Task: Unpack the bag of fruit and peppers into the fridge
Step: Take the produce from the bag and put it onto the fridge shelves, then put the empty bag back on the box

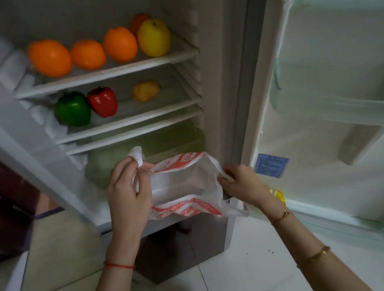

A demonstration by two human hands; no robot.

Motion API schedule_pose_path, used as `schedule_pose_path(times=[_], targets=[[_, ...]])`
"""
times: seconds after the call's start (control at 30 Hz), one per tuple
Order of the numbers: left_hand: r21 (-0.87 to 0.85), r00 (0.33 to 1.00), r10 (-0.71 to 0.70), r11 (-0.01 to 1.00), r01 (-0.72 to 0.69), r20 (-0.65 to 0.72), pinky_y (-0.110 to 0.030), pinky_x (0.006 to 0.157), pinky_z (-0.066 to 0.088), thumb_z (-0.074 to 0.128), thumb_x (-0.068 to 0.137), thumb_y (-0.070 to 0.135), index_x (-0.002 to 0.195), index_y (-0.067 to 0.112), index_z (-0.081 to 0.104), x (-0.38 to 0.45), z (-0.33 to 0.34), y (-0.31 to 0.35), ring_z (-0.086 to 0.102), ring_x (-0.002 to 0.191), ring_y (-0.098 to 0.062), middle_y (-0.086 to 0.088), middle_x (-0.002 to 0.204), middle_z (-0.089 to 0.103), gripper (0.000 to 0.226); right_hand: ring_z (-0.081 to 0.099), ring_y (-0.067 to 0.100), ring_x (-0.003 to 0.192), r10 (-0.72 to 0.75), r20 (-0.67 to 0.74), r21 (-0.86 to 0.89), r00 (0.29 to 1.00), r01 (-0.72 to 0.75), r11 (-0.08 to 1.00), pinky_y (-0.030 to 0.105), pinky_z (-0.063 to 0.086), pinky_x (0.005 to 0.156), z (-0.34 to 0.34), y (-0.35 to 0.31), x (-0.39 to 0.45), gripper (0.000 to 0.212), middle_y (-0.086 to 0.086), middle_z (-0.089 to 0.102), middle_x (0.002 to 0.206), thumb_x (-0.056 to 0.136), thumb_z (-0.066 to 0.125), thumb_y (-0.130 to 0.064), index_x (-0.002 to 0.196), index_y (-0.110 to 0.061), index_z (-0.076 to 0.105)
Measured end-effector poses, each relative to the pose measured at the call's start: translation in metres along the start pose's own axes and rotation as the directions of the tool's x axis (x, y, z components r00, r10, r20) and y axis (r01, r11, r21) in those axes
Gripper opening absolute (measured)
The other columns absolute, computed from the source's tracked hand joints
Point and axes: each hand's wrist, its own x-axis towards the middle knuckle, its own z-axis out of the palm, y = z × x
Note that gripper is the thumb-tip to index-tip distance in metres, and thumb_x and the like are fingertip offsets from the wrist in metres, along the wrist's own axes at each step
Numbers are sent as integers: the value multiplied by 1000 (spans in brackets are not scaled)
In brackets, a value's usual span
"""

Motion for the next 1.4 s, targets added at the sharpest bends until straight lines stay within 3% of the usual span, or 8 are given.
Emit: schedule_pose_path(times=[0.13,0.33,0.47,0.6,0.77,1.17,1.3,1.4], targets=[[102,995,0,995,10,-98,5,91,28,53,93,-1,98,-5,68,-12,-31,-7,54,101,-7,-6,107,65,17,57,29,67,-140,-46,-37,989,139,990,31,40,59,-9,-38,13,19,9,65,73,88,61,-24,80,-8,60],[120,967,-73,987,105,-244,-36,82,50,44,95,18,96,5,70,-40,-79,-17,63,96,-23,-6,100,69,29,52,19,58,-348,93,-5,933,350,937,35,43,59,6,-93,27,30,6,59,66,87,63,-35,75,-8,59],[144,921,-129,970,194,-369,-32,80,48,43,94,25,92,7,71,-62,-113,-20,64,90,-22,-5,94,70,33,39,14,52,-469,240,20,850,478,878,28,30,53,27,-132,25,37,4,48,60,88,63,-32,70,-1,55],[186,871,-159,944,272,-466,-3,81,39,49,97,16,90,9,73,-78,-143,-35,61,89,-11,-1,93,70,26,35,11,52,-545,352,65,761,561,825,22,26,50,54,-170,22,37,1,42,58,88,64,-29,63,-9,46],[213,829,-218,904,370,-514,4,74,35,55,98,7,94,7,72,-89,-175,-70,54,86,1,-1,94,68,17,47,8,56,-538,447,131,715,543,829,15,35,52,107,-216,22,25,3,57,65,86,65,-24,67,-12,55],[179,822,-371,858,482,-433,-8,77,39,48,100,17,99,12,73,-94,-272,-188,59,91,-9,10,96,64,26,57,2,53,-412,453,184,790,370,911,6,41,46,267,-335,33,6,4,68,68,92,51,-9,89,-11,56],[160,844,-404,863,479,-352,-9,77,39,46,100,20,99,10,73,-83,-296,-220,60,90,-11,6,98,69,28,67,22,79,-395,349,179,850,353,918,33,56,74,301,-364,49,13,11,71,90,90,58,-12,102,-8,60],[186,859,-441,850,493,-261,-8,75,39,39,95,35,100,8,72,-71,-307,-242,61,91,-13,-2,98,71,43,61,19,76,-390,291,156,873,359,920,32,52,68,313,-381,58,16,8,67,87,91,56,-10,105,-5,62]])
